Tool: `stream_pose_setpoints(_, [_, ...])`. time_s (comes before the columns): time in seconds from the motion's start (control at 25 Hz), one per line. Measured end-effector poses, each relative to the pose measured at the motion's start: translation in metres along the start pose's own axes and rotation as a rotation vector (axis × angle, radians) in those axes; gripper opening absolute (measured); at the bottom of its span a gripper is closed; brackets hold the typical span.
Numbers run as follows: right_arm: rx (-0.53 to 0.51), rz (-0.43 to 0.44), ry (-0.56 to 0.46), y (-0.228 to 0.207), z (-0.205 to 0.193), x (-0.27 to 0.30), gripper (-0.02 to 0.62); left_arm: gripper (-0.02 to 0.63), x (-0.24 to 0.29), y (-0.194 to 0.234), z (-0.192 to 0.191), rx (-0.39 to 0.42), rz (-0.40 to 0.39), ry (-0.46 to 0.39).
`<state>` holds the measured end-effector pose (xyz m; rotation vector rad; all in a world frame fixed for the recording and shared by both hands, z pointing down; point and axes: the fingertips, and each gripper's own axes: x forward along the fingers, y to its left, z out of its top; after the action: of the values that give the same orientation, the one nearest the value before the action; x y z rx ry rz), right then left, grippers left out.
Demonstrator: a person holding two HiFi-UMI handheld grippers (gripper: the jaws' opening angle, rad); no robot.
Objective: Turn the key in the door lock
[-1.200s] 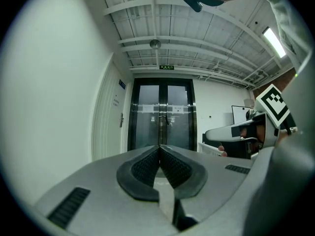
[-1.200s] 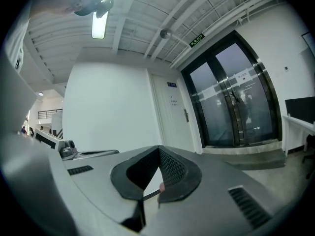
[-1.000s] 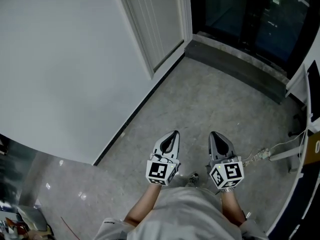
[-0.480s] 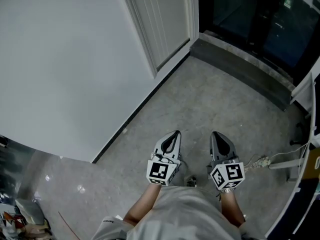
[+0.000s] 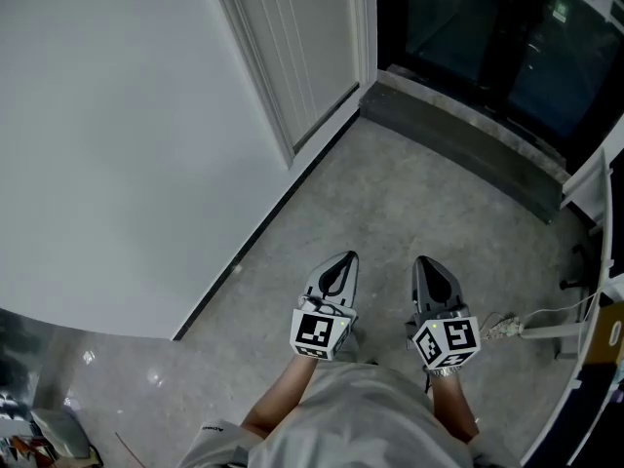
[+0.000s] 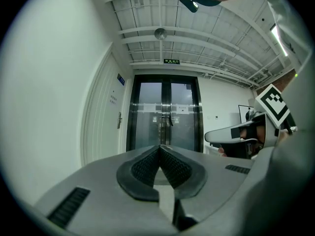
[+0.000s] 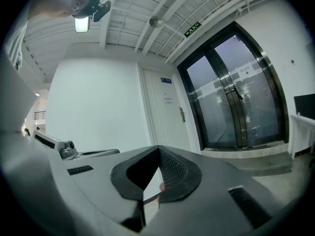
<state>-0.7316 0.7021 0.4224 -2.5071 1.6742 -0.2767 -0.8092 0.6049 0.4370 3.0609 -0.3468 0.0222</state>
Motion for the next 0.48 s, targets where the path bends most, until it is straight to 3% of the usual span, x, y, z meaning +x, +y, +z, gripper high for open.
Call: stream_pose_setpoints(0.48, [0.008,-0.106,-0.026,-0.029,0.025,0.093,-0.008,0.009,0.096,0.057,0.011,0.014,-0.114,0.009])
